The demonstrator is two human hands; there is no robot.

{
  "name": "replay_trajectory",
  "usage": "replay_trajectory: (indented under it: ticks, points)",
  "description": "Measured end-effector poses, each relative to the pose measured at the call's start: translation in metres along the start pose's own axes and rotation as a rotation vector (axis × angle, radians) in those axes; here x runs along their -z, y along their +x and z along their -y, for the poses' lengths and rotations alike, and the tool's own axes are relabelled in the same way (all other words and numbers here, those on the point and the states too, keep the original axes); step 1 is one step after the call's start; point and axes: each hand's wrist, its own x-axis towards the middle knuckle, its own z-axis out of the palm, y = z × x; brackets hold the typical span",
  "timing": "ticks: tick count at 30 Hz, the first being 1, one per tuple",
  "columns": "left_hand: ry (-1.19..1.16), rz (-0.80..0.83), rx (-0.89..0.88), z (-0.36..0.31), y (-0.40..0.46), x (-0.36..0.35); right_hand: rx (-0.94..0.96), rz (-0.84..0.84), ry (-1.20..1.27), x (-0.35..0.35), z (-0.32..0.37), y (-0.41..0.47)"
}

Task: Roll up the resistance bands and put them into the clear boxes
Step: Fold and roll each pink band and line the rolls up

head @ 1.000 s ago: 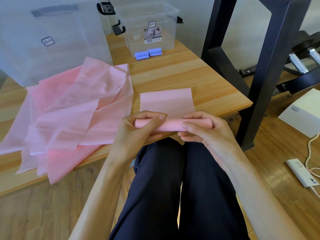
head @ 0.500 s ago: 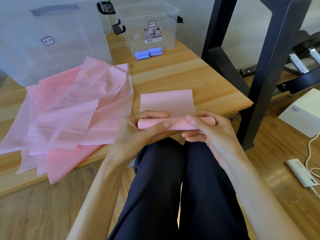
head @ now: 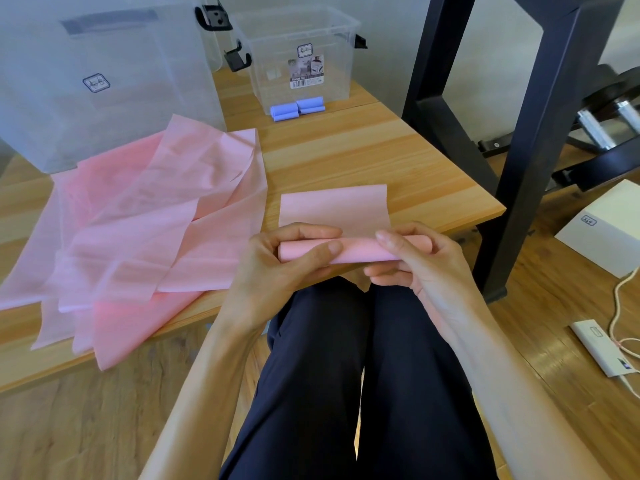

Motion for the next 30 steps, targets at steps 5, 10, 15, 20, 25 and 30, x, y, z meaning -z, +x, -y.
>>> replay_trajectory:
  ticks: [5,10,15,20,25,30]
  points:
    - [0.019,-0.038,0.023,-0.0007,0.0020,0.0011,0.055,0.058,-0.025,0.0032,-0.0008,-0.0014]
    - [0.047,0.050,-0.016,-0.0028,-0.0003,0.0025,0.014,-0.011,-0.027,0.0004,-0.0014,-0.0007]
    - [-0.010,-0.018,-0.009,-0.0024,0.0010,0.0038,0.023,0.077,-0.015,-0.0006,-0.0017,-0.0025]
    - [0.018,0.036,-0.031,-0.0023,-0.0005,0.0031,0.044,0.001,-0.016,-0.0015,-0.0004,-0.0015]
    - [-0.011,-0.066,-0.030,0.0001,0.0010,0.0012,0.015,0.049,-0.009,-0.0029,-0.0007,-0.0013]
    - [-0.005,-0.030,-0.013,-0.0007,0.0004,0.0016,0.036,0.007,-0.030,-0.0024,-0.0006,-0.0004]
